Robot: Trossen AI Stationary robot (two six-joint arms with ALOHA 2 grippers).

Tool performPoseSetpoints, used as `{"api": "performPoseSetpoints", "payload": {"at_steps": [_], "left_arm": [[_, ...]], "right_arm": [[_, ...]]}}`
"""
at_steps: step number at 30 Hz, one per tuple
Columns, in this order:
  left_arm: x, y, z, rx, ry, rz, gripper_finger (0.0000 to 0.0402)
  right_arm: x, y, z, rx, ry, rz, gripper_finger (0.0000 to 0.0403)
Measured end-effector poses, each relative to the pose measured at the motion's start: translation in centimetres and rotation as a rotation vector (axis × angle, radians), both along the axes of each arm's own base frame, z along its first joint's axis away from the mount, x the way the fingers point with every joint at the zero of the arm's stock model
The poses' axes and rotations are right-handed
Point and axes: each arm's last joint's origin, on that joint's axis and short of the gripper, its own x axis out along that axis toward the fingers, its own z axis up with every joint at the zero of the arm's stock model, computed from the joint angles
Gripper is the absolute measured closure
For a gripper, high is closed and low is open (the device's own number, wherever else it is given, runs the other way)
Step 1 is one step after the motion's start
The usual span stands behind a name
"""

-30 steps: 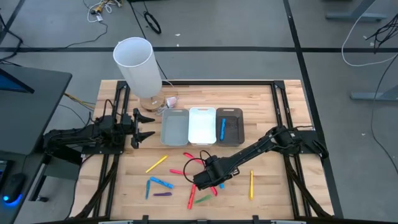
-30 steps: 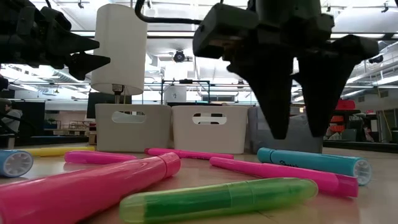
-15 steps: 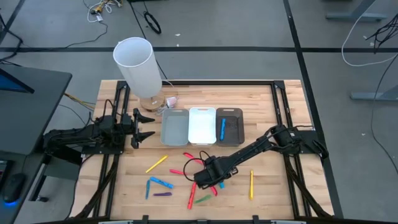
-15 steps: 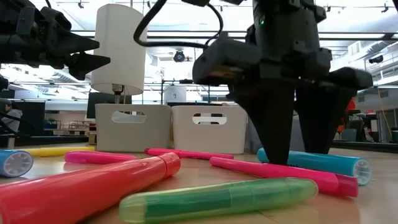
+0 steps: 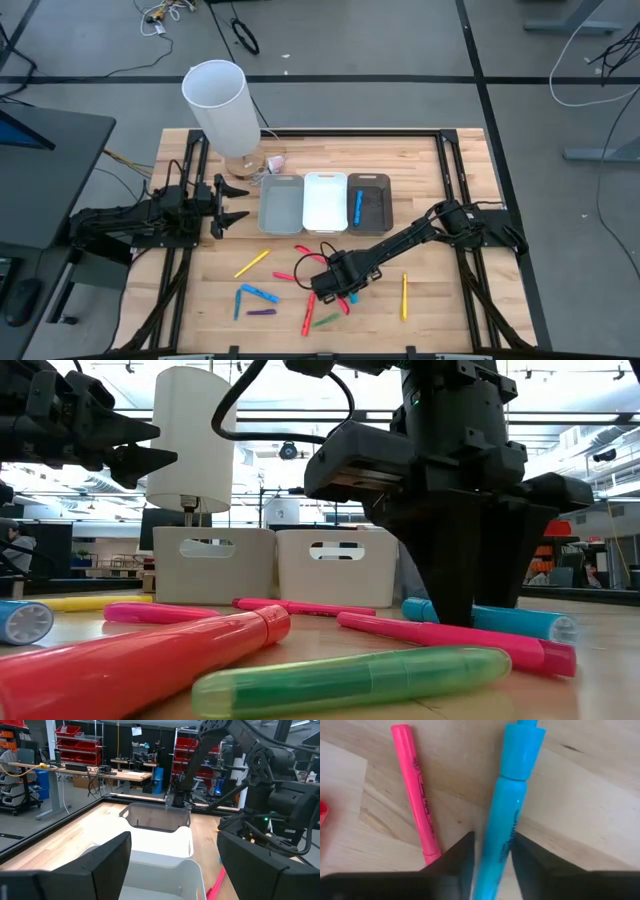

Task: Pick & Place Markers
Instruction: Put the right blue marker pen into the black bin

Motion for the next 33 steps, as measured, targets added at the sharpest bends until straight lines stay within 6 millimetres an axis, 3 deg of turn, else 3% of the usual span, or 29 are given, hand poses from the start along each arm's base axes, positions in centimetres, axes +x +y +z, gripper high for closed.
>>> {"api": "performPoseSetpoints", "payload": {"at_steps": [7,33], "left_arm": [[0.00,0.00,0.01,0.000,0.000,0.000,0.0099],[0.00,0.00,0.00,0.000,0.000,0.000,0.0099]], "right_arm": [[0.03,-0.01,0.06,0.004,0.001,-0.031,0.0351],[-0.01,0.04,0.06,-0.017,-0.005,-0.042,0.0342]]}}
